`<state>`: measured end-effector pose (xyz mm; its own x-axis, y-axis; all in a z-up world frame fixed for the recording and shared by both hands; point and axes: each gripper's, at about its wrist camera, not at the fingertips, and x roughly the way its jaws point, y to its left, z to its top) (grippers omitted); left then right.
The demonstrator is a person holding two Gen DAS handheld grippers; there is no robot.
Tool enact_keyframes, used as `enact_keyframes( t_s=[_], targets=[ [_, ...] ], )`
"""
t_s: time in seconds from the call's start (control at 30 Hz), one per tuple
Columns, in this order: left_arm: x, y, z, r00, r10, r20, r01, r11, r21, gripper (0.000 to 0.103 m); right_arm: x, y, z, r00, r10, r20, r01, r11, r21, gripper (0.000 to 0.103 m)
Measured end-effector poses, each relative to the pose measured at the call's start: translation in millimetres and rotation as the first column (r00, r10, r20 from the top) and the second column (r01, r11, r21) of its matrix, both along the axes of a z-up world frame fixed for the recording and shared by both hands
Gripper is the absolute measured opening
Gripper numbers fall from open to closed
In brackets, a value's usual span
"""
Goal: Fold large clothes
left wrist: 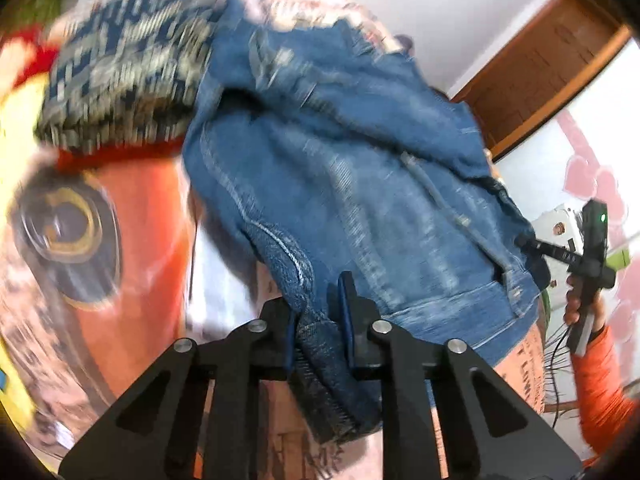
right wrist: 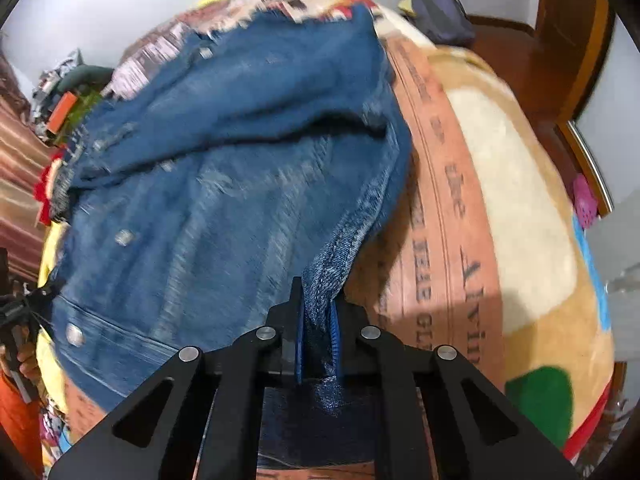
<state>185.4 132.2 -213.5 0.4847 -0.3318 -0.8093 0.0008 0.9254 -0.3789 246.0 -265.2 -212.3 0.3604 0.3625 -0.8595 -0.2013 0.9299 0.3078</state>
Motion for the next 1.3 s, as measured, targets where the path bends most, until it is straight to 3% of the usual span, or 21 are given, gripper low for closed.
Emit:
enact_keyframes(
  t_s=[0.27, 0.37, 0.47, 0.63, 0.83, 1.0, 1.13, 1.3],
  targets=[
    [34, 3, 93, 0.972, 0.009, 0.235, -0.012, 1.0, 0.014, 0.015, 31, 6, 69, 0.985, 0.02, 0.173, -0.03, 0.998, 0.052, 0.009],
    [67, 9, 118, 0.954, 0.044, 0.295, -0.059, 0.997, 0.04, 0.014, 57, 11, 92, 0.971, -0.003, 0.241, -0.012, 0.998, 0.061, 0.008],
    [101, 31, 129, 0.942, 0.125, 0.311, -0.137, 0.991, 0.015, 0.014, 94, 24, 108, 0.958, -0.03, 0.285, 0.012, 0.998, 0.064, 0.008],
    [162, 66, 104, 0.942, 0.223, 0.25, -0.232, 0.973, 0.007, 0.015, 154, 25, 92, 0.962, -0.085, 0.26, 0.064, 0.994, 0.089, 0.008],
    [221, 62, 35, 0.966, 0.213, 0.144, -0.235, 0.958, 0.164, 0.015, 204, 44, 31, 0.984, -0.076, 0.159, 0.076, 0.997, 0.002, 0.009],
    [238, 62, -5, 0.978, 0.181, 0.102, -0.2, 0.955, 0.221, 0.02, 223, 43, -13, 0.993, -0.07, 0.094, 0.074, 0.997, -0.033, 0.009],
    [238, 50, -14, 0.989, 0.104, 0.101, -0.13, 0.944, 0.303, 0.02, 221, 42, -25, 0.997, -0.033, 0.069, 0.035, 0.999, -0.024, 0.015],
    [225, 32, 4, 0.994, 0.055, 0.098, -0.089, 0.917, 0.389, 0.027, 212, 35, -4, 0.999, -0.036, 0.038, 0.039, 0.998, -0.055, 0.026]
  ],
)
